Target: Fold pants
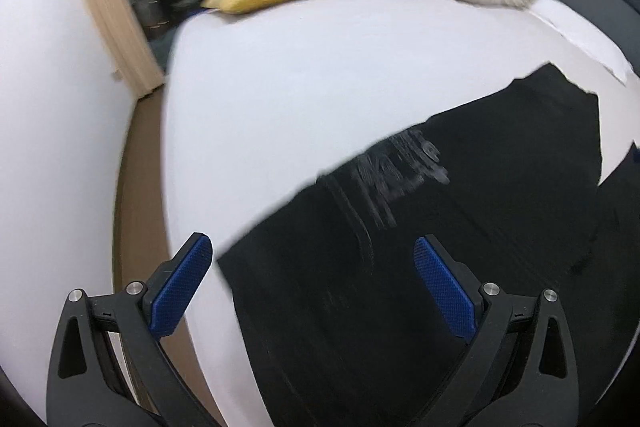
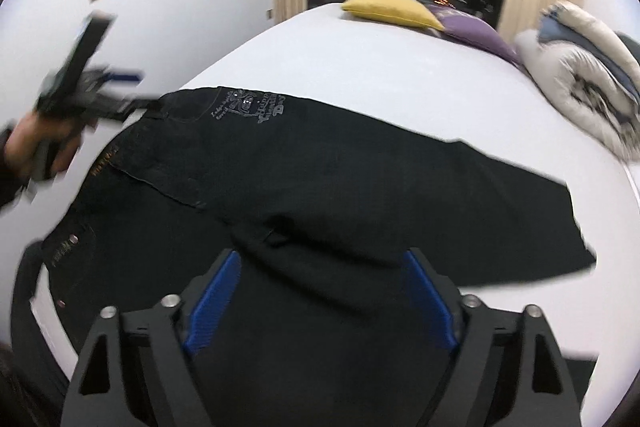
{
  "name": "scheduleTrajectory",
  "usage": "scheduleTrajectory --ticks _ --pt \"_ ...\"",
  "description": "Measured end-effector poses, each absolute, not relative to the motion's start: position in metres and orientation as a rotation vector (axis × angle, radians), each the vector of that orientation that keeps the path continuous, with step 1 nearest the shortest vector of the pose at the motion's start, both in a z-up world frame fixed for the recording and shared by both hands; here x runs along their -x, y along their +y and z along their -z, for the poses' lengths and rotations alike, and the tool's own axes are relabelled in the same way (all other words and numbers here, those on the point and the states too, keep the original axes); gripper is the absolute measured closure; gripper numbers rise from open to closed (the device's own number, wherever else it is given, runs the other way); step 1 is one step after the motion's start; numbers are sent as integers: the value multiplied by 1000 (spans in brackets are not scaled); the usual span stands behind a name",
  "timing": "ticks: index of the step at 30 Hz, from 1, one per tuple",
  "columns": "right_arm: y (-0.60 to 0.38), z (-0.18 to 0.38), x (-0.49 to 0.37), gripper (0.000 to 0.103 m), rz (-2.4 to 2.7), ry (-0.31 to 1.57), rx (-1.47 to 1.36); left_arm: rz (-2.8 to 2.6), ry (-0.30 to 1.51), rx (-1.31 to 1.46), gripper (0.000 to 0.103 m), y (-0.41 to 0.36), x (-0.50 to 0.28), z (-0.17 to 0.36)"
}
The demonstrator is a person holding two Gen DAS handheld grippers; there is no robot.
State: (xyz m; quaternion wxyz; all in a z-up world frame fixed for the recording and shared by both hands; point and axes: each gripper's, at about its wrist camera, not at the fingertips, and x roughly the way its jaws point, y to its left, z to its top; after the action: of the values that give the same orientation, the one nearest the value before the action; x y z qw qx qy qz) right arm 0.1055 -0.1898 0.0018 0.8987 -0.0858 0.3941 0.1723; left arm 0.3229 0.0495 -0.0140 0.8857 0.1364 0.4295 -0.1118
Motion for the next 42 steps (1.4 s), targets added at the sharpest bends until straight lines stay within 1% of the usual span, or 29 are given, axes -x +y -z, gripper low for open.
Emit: scheduleTrajectory --ticks 2,4,5,6,7,8,9,11,13,14,15,16,17,18,22,26,27,32,35,38,39,40,42 --pt "-196 -1 -121 29 -381 821 210 308 941 -318 8 49 -353 23" --pt "-203 1 -136 34 -415 827 218 391 1022 -346 18 47 -382 35" --pt "-204 2 -142 35 -427 827 221 413 1049 -355 26 47 -392 40" --pt "-206 4 -147 37 -437 827 226 423 1076 -360 35 48 -403 47" --pt "-206 6 -153 39 -443 829 232 429 1091 -350 41 48 -409 51" --pt "-206 7 -158 40 -449 834 233 439 1112 -327 54 51 -417 55" --pt "-205 8 -162 41 -453 839 232 456 1142 -290 61 55 -426 60" --pt "-202 11 -172 43 -469 845 225 480 1176 -257 62 58 -436 68" --pt "-196 12 -180 43 -489 851 225 487 1172 -278 63 57 -439 70" --pt "-193 13 -184 44 -493 855 229 491 1174 -280 69 56 -441 69" --pt "-189 14 -188 45 -500 857 238 496 1172 -286 81 55 -442 67" --pt "-184 14 -192 47 -508 858 248 506 1163 -296 89 53 -441 65" --pt "-181 13 -194 48 -514 859 256 505 1154 -310 92 51 -442 64" --pt "-175 12 -198 49 -517 858 271 493 1126 -345 94 47 -439 61" --pt "-155 1 -213 50 -532 826 327 454 996 -368 96 45 -418 39" --pt "-132 -9 -229 50 -552 794 427 443 852 -399 97 41 -374 15" --pt "-127 -12 -234 50 -562 785 452 449 824 -392 97 38 -339 19" --pt "-98 -18 -262 50 -593 754 575 466 748 -376 97 43 -305 1" --pt "-81 -12 -278 51 -600 770 649 472 735 -379 97 39 -304 -1" --pt "-71 2 -293 64 -606 832 705 478 730 -350 97 44 -304 -2" --pt "-69 6 -296 72 -607 849 713 479 729 -347 97 37 -301 -6" --pt "-68 10 -299 85 -611 866 719 481 729 -343 97 38 -301 -7" --pt "-67 13 -300 95 -617 889 719 480 728 -338 97 41 -295 -6"
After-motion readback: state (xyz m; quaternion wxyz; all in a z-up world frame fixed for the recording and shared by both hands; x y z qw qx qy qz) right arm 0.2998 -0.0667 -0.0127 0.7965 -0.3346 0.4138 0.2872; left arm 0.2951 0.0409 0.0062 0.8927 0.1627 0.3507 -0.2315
